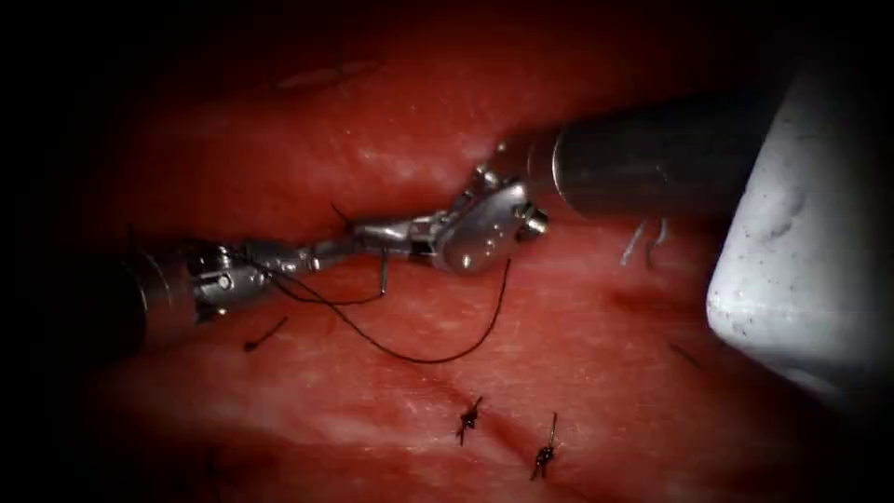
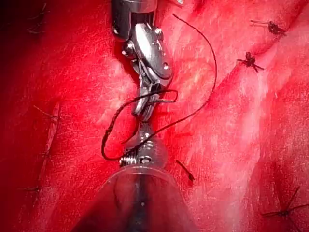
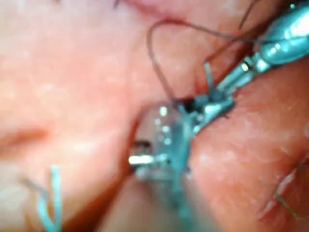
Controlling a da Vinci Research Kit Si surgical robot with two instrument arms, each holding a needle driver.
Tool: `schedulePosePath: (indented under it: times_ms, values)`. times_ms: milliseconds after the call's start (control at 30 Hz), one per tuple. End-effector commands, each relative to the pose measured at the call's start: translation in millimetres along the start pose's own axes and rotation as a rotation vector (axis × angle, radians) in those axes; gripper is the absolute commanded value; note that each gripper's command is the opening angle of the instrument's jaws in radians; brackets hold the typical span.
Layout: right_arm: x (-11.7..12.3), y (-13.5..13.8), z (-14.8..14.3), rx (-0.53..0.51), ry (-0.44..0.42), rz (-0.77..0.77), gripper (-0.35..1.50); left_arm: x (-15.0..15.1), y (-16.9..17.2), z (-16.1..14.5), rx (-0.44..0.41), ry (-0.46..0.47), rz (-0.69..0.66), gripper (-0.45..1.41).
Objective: Wound Closure
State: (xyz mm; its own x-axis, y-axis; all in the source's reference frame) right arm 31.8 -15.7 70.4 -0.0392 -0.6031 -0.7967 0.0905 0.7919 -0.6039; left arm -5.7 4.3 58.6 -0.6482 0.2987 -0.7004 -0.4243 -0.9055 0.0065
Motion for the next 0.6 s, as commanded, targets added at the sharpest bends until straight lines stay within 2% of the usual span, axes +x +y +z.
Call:
schedulePosePath:
  times_ms: [33,300,600]
  values:
    - [-0.1,-0.8,0.7,0.001,-0.001,0.000,-0.35,-0.1,0.3,0.8,-0.001,0.001,0.000,-0.32]
    - [-0.1,0.0,0.9,-0.002,-0.020,0.025,-0.35,0.2,0.5,0.7,0.002,-0.002,-0.002,-0.33]
    - [3.3,6.1,1.4,-0.087,-0.021,-0.033,-0.35,1.1,1.1,1.3,0.002,0.000,-0.007,-0.33]
